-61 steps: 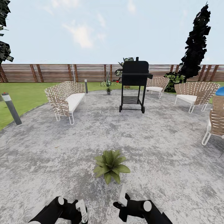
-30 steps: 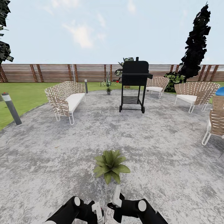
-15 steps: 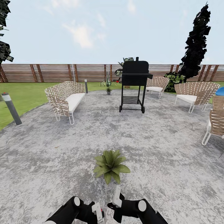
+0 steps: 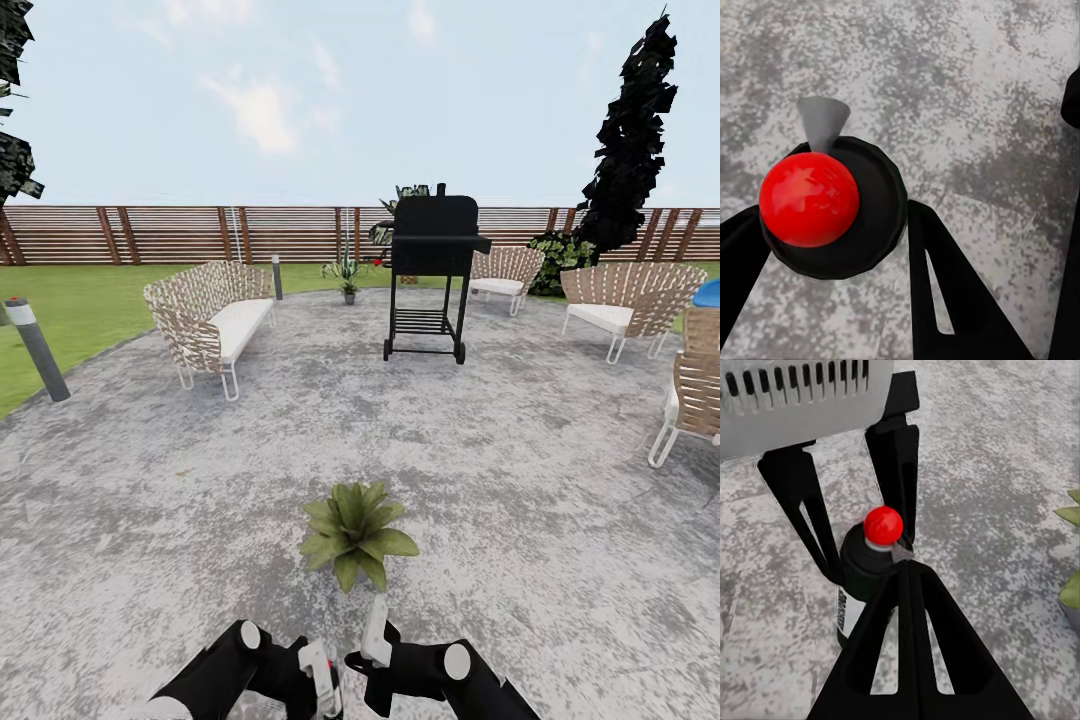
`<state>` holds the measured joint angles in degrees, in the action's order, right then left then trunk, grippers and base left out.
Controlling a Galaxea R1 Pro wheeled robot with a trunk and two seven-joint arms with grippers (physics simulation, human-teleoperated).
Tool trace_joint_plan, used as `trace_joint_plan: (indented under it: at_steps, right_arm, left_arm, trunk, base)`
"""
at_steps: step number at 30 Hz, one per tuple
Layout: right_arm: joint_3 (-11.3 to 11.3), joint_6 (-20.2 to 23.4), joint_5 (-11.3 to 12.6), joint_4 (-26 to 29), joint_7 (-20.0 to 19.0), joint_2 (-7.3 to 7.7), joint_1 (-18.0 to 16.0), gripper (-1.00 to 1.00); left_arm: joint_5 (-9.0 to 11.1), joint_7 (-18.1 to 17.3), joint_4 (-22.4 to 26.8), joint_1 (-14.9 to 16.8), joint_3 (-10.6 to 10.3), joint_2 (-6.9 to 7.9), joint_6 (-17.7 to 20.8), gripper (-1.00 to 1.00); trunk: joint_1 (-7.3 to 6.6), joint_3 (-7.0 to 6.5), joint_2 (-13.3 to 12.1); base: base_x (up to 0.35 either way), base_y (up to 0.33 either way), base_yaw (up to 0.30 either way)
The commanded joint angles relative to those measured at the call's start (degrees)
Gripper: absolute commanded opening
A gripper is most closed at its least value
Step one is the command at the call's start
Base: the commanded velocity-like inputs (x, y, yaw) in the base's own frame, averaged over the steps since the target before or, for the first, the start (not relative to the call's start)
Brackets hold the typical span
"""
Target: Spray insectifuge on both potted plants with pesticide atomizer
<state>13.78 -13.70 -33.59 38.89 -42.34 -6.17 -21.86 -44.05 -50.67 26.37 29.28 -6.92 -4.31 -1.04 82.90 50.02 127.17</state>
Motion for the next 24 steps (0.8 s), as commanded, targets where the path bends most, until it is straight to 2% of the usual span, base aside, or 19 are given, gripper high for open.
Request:
trace_joint_plan:
  at_steps: [1, 7, 14, 24]
  right_arm:
    - [-0.1, -0.4, -0.6, 0.0, 0.0, -0.04, 0.0, -1.0]
    - [-0.1, -0.4, -0.6, 0.0, 0.0, -0.03, 0.0, -1.0]
    - [-0.1, -0.4, -0.6, 0.0, 0.0, -0.03, 0.0, -1.0]
    - [-0.1, -0.4, -0.6, 0.1, 0.0, -0.05, 0.0, -1.0]
  left_arm:
    - [-0.1, -0.3, 0.1, 0.1, 0.0, -0.04, -0.1, -1.0]
    - [1.3, -0.5, 0.1, 0.2, 0.1, -0.07, -0.2, -1.0]
    - [1.4, -2.4, 0.0, 0.2, 0.1, -0.09, -0.3, -1.0]
    - [1.4, -2.7, 0.0, 0.2, 0.1, -0.1, -0.4, -1.0]
  trunk:
    - [-0.01, 0.06, 0.0]
    - [-0.01, 0.06, 0.0]
    - [-0.01, 0.06, 0.0]
    - [-0.01, 0.06, 0.0]
  base:
    - [0.0, 0.0, 0.0]
    - [0.0, 0.0, 0.0]
    - [0.0, 0.0, 0.0]
    - [0.0, 0.0, 0.0]
